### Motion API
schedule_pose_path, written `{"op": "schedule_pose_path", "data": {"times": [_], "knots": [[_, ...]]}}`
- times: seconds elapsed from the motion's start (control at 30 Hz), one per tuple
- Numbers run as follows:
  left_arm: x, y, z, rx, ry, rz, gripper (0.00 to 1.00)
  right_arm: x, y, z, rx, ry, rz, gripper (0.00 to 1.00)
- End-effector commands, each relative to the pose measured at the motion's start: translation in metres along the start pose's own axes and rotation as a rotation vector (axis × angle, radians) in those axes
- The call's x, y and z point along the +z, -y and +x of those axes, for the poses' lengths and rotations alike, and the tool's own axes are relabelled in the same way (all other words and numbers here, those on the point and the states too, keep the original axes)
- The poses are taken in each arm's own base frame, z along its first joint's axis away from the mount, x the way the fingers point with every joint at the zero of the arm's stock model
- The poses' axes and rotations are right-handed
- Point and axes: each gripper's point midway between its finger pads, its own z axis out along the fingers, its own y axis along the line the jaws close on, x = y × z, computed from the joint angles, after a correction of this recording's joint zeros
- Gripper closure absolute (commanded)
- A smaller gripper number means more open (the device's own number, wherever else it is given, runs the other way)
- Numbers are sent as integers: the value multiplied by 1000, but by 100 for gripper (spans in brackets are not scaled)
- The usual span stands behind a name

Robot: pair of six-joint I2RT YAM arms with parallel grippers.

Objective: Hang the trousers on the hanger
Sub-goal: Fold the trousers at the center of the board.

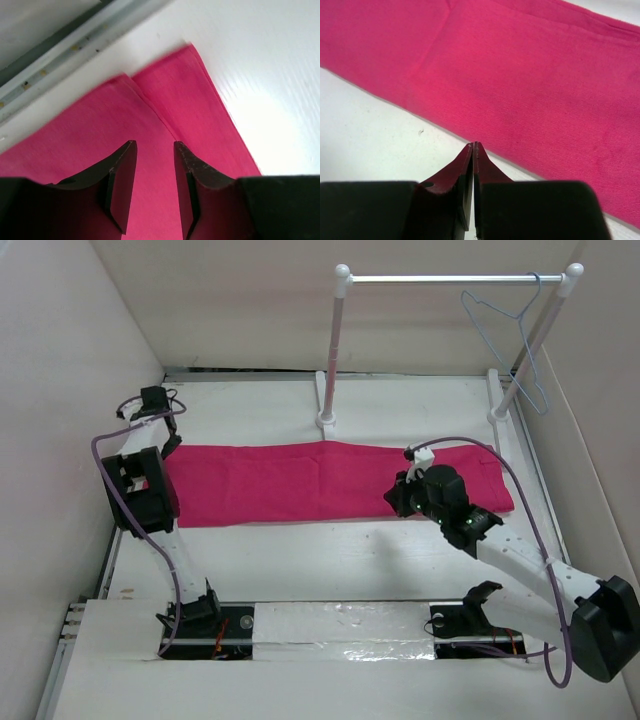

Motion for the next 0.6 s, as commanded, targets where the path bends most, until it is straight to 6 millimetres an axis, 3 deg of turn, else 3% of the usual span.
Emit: {"op": "schedule_pose_path", "data": {"times": [0.0,0.23,0.5,0.57], "knots": [[-3,2,-25,-135,34,65,66,4,-6,-22,-27,60,-6,90],[18,-5,-36,-108,48,27,61,1,-11,-11,-13,41,-25,80],[41,-7,-33,-57,48,2,64,4,-25,1,2,7,-52,79],[44,-9,-34,-51,55,-12,65,6,-17,1,2,5,-7,79]]}}
